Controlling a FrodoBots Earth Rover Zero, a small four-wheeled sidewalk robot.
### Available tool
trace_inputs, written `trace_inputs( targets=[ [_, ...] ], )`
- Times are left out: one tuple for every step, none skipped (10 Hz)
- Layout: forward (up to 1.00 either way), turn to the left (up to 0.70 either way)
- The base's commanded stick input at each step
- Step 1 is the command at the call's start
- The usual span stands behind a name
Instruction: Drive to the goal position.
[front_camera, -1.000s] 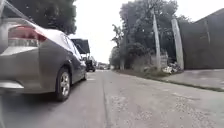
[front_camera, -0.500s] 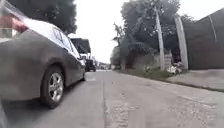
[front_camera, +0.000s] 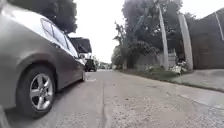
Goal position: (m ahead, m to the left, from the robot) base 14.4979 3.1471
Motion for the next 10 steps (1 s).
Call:
trace_inputs(
  targets=[
    [0.70, 0.00],
    [0.70, 0.00],
    [0.70, 0.00],
    [0.70, 0.00],
    [0.70, 0.00],
    [0.70, 0.00],
    [0.70, 0.00],
    [0.70, 0.00],
    [0.70, 0.00],
    [0.70, 0.00]
  ],
)
